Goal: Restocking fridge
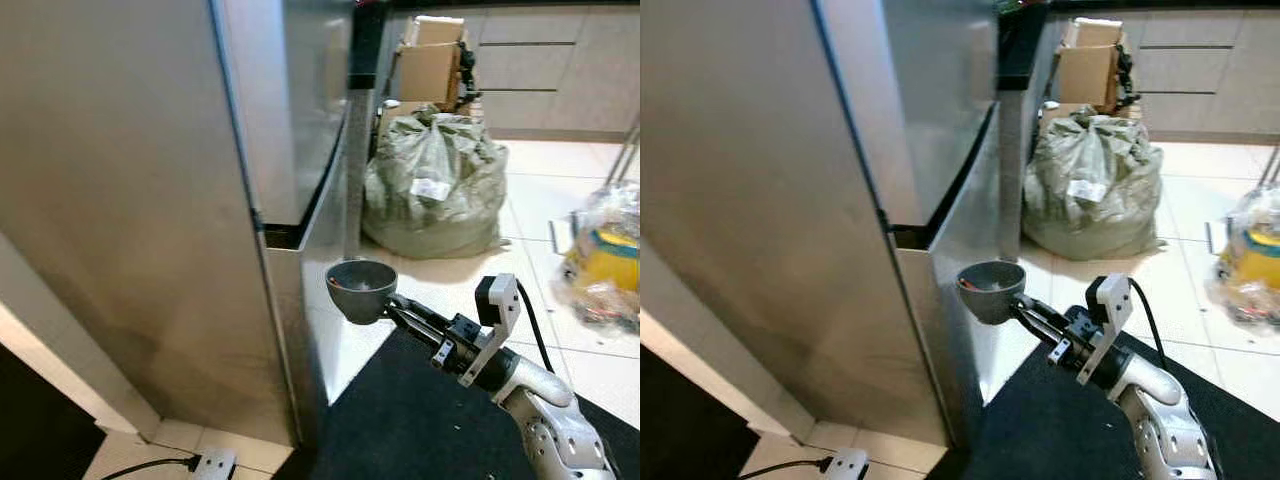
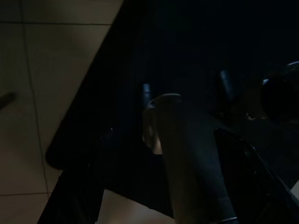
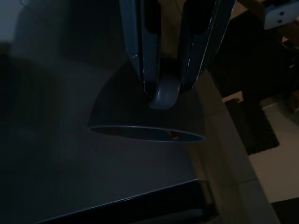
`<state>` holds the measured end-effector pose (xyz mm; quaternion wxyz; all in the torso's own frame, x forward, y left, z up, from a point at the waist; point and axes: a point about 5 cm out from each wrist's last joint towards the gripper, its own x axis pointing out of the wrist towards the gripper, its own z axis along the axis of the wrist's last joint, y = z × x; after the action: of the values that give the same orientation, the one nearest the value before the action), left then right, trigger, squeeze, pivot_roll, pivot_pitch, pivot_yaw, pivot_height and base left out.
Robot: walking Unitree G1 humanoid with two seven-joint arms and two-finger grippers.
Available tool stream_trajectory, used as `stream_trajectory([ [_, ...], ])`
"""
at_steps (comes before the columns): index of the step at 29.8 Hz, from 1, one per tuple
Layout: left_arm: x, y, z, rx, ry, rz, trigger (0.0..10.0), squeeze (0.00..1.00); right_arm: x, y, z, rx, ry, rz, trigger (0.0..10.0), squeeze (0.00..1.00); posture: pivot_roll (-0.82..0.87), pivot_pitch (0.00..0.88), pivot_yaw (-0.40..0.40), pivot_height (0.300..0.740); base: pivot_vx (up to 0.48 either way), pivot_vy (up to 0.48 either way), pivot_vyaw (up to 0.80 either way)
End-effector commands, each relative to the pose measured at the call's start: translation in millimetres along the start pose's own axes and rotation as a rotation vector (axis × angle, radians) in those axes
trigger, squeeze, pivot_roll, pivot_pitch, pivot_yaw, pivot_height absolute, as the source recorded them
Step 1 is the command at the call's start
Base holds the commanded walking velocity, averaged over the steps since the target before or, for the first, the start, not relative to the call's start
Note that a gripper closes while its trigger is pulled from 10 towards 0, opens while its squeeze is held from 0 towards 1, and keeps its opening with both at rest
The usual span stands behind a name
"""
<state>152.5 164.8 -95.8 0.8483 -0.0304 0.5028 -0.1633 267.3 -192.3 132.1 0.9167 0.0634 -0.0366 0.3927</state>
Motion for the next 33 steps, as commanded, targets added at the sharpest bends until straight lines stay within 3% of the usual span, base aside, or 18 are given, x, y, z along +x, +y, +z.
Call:
stream_trajectory([
  [1,-2.5,4.6,-5.0,0.010,0.023,0.011,10.0,0.00,1.1,1.5,-0.2,0.004,-0.006,0.004,10.0,0.00,-0.13,0.011,0.075,0.740,0.000,-0.398,0.00],
  [7,-2.6,4.8,-4.8,0.005,0.021,0.009,10.0,0.00,-0.1,0.6,-1.1,0.007,-0.002,-0.009,10.0,0.00,-0.13,0.017,0.079,0.740,0.000,-0.413,0.00],
  [24,-2.6,4.7,-5.6,0.007,0.024,0.011,10.0,0.00,-1.3,-2.2,-2.0,-0.001,0.015,-0.033,10.0,0.00,-0.13,0.019,0.077,0.740,0.000,-0.379,0.75],
  [33,-2.9,6.3,-5.3,0.006,0.022,0.032,10.0,0.00,-1.4,-3.3,-1.5,0.000,0.004,-0.050,10.0,0.00,-0.13,0.021,0.079,0.740,0.000,-0.112,0.00],
])
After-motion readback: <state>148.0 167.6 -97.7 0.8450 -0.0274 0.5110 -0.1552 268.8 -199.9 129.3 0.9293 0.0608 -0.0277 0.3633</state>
